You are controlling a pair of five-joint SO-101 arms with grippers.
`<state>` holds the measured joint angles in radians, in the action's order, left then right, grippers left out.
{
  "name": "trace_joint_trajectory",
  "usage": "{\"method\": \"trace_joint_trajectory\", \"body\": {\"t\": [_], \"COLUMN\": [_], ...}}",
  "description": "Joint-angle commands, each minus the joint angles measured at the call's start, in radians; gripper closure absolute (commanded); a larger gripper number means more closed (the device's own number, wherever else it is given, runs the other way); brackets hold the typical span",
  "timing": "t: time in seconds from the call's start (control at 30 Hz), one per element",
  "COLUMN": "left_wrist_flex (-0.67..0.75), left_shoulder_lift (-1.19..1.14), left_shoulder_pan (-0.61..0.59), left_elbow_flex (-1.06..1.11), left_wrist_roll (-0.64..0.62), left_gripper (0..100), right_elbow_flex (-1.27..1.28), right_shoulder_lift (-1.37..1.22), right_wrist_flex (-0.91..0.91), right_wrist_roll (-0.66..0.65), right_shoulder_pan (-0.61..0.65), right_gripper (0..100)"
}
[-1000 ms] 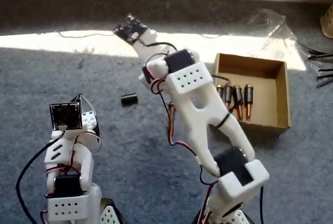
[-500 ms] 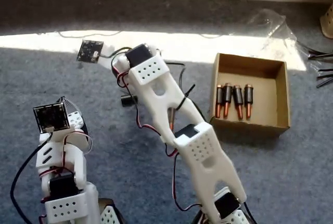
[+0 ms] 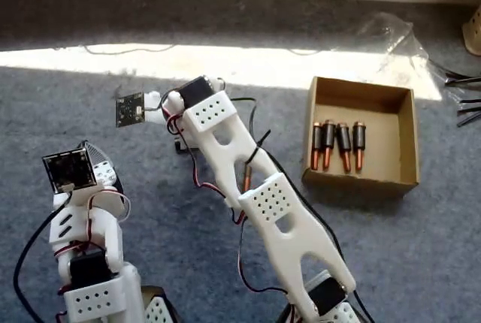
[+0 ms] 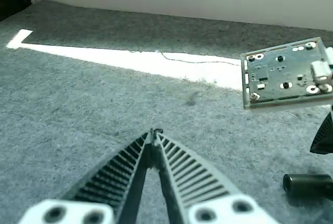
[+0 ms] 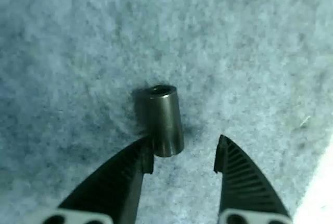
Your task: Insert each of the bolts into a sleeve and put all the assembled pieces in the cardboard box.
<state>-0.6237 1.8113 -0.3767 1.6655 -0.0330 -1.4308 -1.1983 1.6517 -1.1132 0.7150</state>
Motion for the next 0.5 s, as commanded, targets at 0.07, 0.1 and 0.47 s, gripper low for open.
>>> {"method": "trace_joint_trajectory", "body": {"t": [0.07, 0.1, 0.47], "left_wrist_flex": [0.000, 0.000, 0.000], "left_shoulder_lift": [0.012, 0.012, 0.012], "left_shoulder_pan": [-0.004, -0.004, -0.004], "left_elbow_flex": [-0.002, -0.002, -0.001], "left_wrist_roll": [-0.002, -0.002, -0.002], "left_gripper": [98, 98, 98], "right_elbow_flex": [-0.136, -0.157, -0.263], "right_shoulder_lift": [-0.050, -0.064, -0.173], "right_wrist_flex": [0.010, 0.010, 0.004], "right_wrist_roll": [-0.014, -0.014, -0.009], "right_shoulder_pan": [0.035, 0.038, 0.042], "right_gripper": [82.4, 82.4, 82.9]}}
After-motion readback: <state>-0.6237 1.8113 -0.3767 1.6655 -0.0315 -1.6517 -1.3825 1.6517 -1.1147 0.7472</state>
